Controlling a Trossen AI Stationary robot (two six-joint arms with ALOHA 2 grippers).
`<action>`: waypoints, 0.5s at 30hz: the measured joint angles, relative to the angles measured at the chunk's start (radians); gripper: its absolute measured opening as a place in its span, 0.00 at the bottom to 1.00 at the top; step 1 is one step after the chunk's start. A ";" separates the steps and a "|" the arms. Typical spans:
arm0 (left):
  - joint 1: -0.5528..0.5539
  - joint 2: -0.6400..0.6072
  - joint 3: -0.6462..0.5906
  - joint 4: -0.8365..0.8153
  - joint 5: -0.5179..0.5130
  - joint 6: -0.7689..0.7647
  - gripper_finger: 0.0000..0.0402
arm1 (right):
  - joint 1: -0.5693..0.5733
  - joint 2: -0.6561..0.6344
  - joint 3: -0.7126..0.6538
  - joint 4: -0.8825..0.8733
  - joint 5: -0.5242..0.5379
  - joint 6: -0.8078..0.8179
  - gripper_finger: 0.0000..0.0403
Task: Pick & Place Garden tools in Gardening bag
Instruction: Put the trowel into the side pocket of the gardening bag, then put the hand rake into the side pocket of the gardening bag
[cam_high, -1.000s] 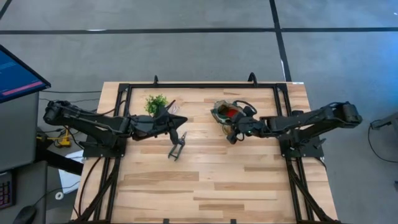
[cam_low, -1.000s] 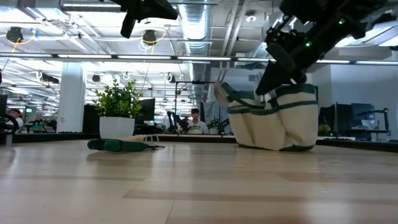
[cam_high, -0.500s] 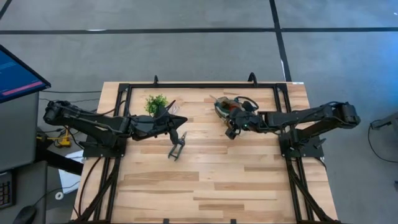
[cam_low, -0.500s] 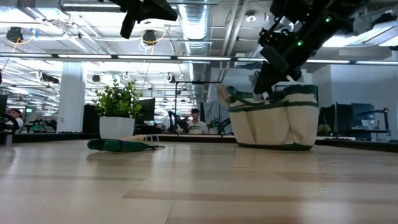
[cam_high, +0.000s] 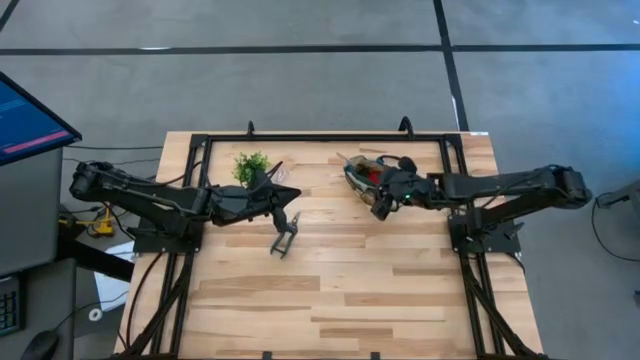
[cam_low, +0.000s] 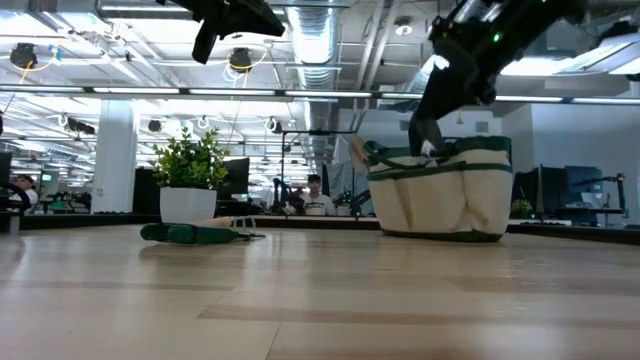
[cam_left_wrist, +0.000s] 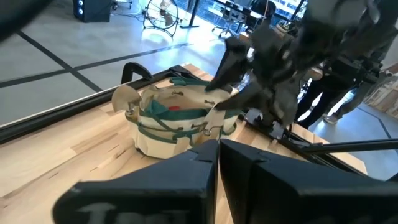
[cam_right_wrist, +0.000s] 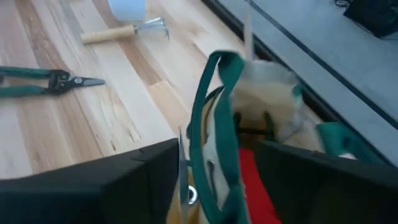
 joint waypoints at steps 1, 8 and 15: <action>0.000 0.000 0.000 -0.003 0.000 0.000 0.01 | -0.002 -0.015 0.012 -0.019 0.000 0.000 0.52; 0.000 0.000 0.000 -0.006 0.000 0.000 0.01 | -0.001 -0.152 0.091 -0.105 0.001 0.000 0.58; 0.000 0.000 0.000 -0.011 0.000 0.000 0.01 | 0.038 -0.289 0.132 -0.106 -0.002 0.030 0.50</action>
